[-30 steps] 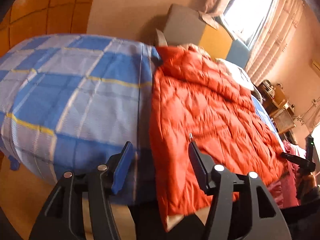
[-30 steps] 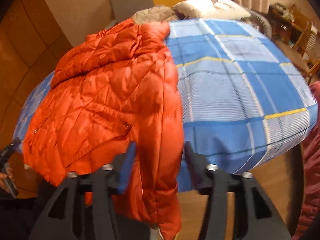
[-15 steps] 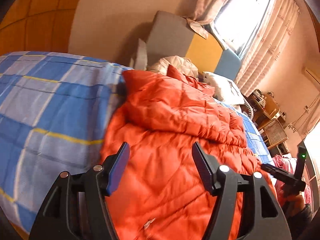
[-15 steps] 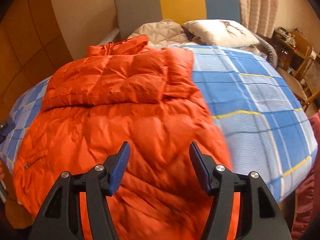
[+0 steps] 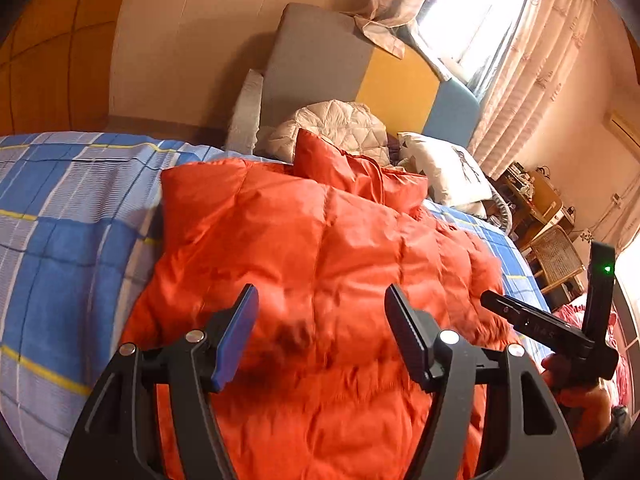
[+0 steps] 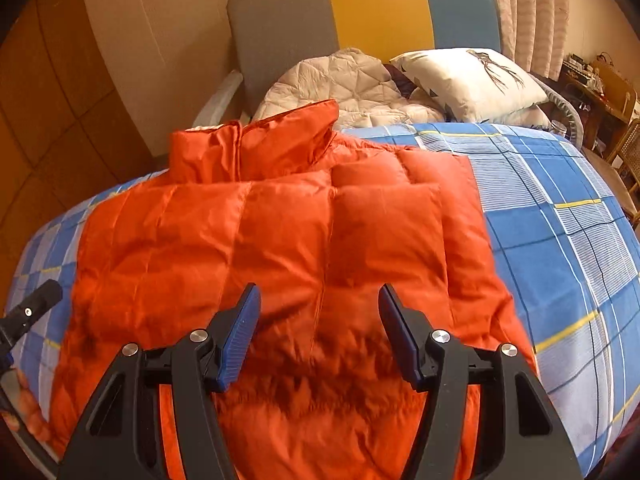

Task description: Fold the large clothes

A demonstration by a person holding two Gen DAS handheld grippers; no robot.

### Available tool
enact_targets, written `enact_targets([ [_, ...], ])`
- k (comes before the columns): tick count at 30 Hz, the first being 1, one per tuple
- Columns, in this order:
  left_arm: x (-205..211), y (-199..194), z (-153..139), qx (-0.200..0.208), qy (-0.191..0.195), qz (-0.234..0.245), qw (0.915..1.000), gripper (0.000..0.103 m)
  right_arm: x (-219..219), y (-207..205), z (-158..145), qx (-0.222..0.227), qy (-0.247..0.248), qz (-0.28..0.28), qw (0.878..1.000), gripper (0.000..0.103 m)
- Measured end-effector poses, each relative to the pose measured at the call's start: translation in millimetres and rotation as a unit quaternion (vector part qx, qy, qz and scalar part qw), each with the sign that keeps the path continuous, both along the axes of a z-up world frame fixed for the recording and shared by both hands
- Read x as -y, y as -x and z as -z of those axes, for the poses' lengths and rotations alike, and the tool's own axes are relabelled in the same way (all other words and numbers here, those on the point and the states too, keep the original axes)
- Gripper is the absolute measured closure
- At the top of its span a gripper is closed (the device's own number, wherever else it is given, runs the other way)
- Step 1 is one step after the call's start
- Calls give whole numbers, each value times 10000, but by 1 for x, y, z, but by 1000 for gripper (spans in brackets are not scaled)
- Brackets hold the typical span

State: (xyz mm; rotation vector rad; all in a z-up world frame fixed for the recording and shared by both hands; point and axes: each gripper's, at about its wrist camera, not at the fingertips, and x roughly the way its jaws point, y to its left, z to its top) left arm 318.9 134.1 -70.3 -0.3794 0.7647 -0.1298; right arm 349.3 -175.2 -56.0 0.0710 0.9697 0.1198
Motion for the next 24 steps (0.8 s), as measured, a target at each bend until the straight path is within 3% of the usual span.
enact_targets([
  [4, 5, -27, 6, -66, 71, -16, 10000, 38, 2, -22, 5, -10, -79, 178, 9998, 42],
  [11, 14, -67, 24, -233, -243, -57, 9994, 39, -6, -50, 19, -29, 82, 204, 9998, 42],
  [24, 13, -83, 61, -416, -540, -87, 9976, 43, -18, -75, 66, -193, 457, -65, 9987, 41],
])
